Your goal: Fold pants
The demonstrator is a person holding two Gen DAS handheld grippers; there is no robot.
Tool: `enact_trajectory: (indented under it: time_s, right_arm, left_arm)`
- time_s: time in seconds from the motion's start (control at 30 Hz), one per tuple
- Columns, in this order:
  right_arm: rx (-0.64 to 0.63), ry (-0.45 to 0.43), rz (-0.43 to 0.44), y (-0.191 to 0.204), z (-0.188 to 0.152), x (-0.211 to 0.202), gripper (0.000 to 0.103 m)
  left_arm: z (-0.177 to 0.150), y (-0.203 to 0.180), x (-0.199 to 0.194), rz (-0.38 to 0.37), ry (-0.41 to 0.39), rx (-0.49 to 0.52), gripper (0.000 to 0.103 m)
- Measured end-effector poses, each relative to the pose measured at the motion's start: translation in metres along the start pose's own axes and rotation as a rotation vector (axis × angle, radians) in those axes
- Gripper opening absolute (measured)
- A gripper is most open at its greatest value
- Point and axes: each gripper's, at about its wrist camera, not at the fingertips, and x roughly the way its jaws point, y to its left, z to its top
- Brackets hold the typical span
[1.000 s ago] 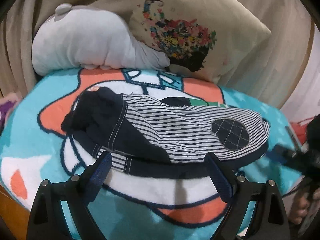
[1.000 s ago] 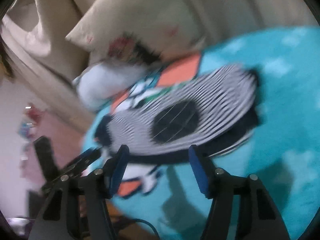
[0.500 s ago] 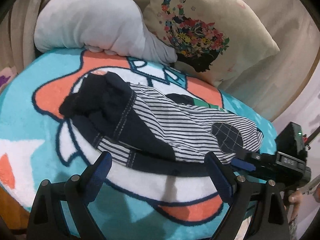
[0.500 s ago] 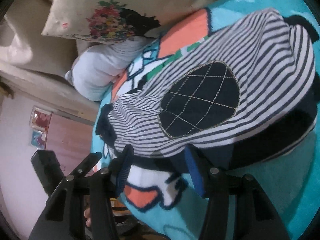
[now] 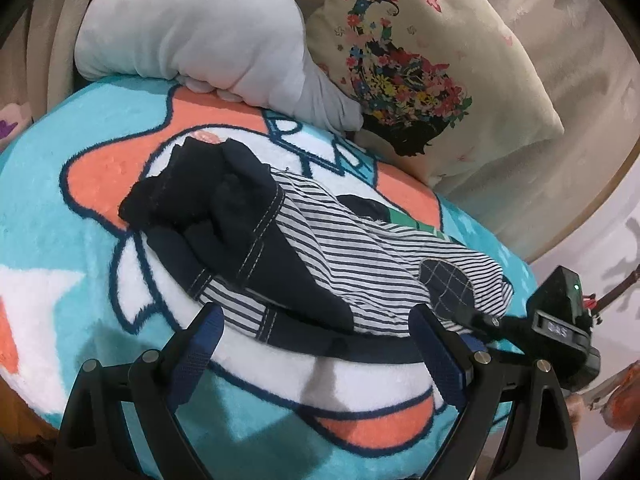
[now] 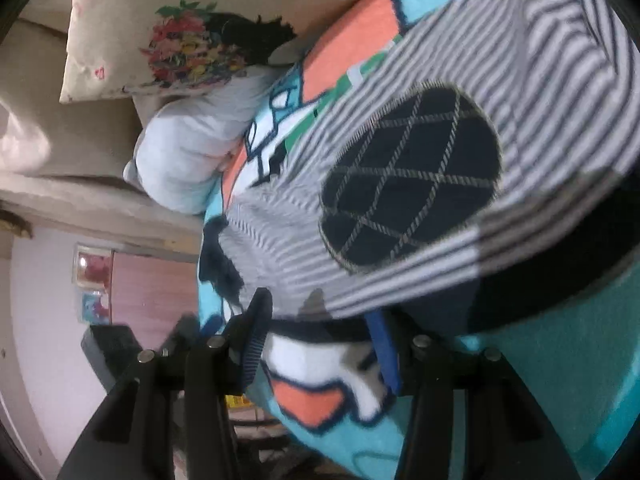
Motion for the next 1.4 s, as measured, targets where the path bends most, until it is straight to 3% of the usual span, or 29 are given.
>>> enact_trajectory:
  time_s: [0.1,0.13,0.43,0.53,0.7,0.8,1.0,1.17,1.3,1.37,1.4]
  right_arm:
    - [-0.028,-0.053,-0.040,0.006,0.005,0.000,0.004]
    - [-0.031,-0.058,-0.039,0.006,0.007,0.001,0.003]
    - [-0.133,-0.161,-0.003,0.030,0.017,-0.023,0.003]
    - [-0.138,-0.167,0.009,0.031,0.020,-0.026,0.003]
    - [-0.157,-0.176,0.014,0.035,0.017,-0.027,0.003]
    - [-0.183,-0.179,0.021,0.038,0.013,-0.030,0.003]
    - [-0.224,-0.191,0.001,0.048,0.022,-0.034,0.003]
    - [-0.270,-0.218,-0.107,0.060,0.062,-0.023,0.005]
    - [-0.348,-0.250,-0.238,0.066,0.099,0.000,0.010]
    - [-0.382,-0.257,-0.294,0.064,0.110,0.011,0.018]
    - [-0.391,-0.251,-0.311,0.061,0.116,0.016,0.029]
  left_arm:
    - [0.000,-0.001,-0.001,-0.027,0.008,-0.010,0.095]
    - [-0.001,-0.003,-0.001,-0.036,0.011,-0.011,0.095]
    - [-0.006,-0.025,0.023,-0.199,0.108,-0.039,0.095]
    - [-0.006,-0.029,0.035,-0.211,0.131,-0.054,0.095]
    - [0.011,-0.024,0.050,-0.169,0.117,-0.077,0.094]
    - [0.024,-0.020,0.054,-0.141,0.099,-0.075,0.080]
    - [0.056,-0.014,0.059,-0.025,0.031,-0.047,0.077]
    - [0.104,-0.016,0.075,0.095,-0.030,0.014,0.077]
    - [0.129,-0.005,0.104,0.207,-0.012,0.031,0.077]
    - [0.137,0.007,0.113,0.209,0.006,0.001,0.077]
    - [0.141,0.014,0.116,0.192,0.025,-0.026,0.077]
